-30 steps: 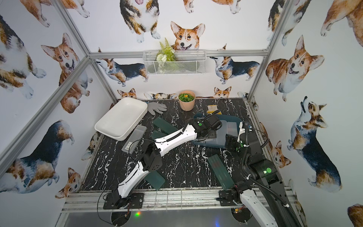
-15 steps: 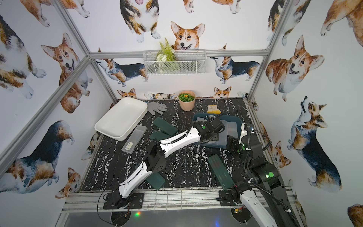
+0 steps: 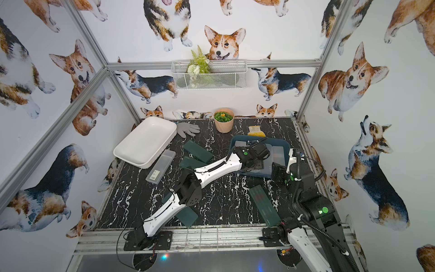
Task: Place the pencil cases by color into the storage box
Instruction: Place the pencil case at the storage box.
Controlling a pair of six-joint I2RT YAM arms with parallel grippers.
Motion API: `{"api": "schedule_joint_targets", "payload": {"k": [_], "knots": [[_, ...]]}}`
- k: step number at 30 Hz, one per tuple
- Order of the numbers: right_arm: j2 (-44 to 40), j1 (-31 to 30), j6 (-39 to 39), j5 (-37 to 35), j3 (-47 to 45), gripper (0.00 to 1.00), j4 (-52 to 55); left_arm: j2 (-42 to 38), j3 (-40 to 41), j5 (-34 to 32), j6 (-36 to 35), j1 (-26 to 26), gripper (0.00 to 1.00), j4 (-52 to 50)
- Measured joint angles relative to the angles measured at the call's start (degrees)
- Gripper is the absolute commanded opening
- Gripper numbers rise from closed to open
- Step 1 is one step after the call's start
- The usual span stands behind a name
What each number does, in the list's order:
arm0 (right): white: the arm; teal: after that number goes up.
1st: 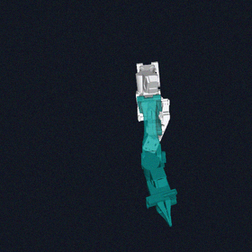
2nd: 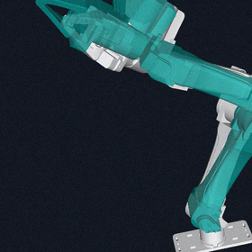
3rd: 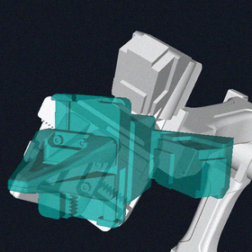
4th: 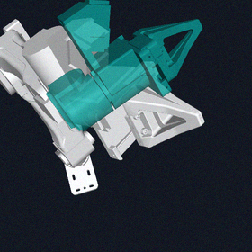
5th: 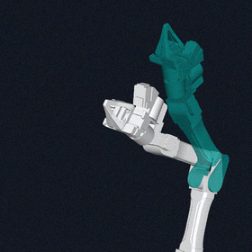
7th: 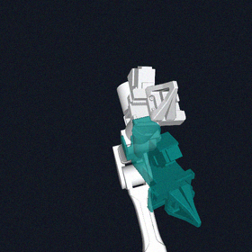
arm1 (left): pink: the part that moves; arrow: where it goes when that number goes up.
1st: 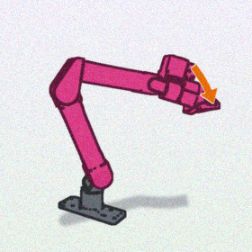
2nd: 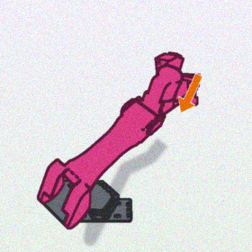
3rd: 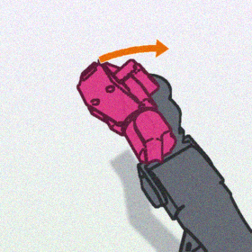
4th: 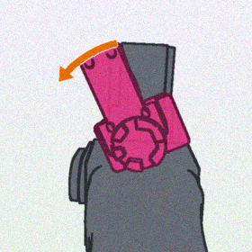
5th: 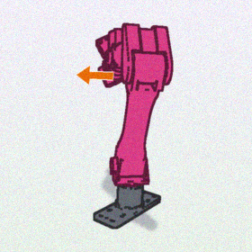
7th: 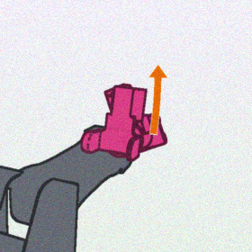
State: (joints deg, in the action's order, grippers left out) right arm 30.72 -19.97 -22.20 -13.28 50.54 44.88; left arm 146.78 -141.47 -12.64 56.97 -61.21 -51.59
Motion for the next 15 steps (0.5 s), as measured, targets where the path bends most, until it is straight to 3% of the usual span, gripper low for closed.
{"api": "schedule_joint_targets", "payload": {"k": [4,5,15], "knots": [[0.3,0.0,0.0,-0.3,0.0,0.78,0.0,-0.1,0.0,0.1,0.0,0.4,0.89,0.0],[0.4,0.0,0.0,-0.3,0.0,0.78,0.0,-0.3,0.0,0.1,0.0,0.5,0.99,0.0],[1.8,0.0,0.9,-1.5,1.5,0.79,0.0,-3.8,0.0,1.7,-0.2,2.1,1.00,1.0]]}}
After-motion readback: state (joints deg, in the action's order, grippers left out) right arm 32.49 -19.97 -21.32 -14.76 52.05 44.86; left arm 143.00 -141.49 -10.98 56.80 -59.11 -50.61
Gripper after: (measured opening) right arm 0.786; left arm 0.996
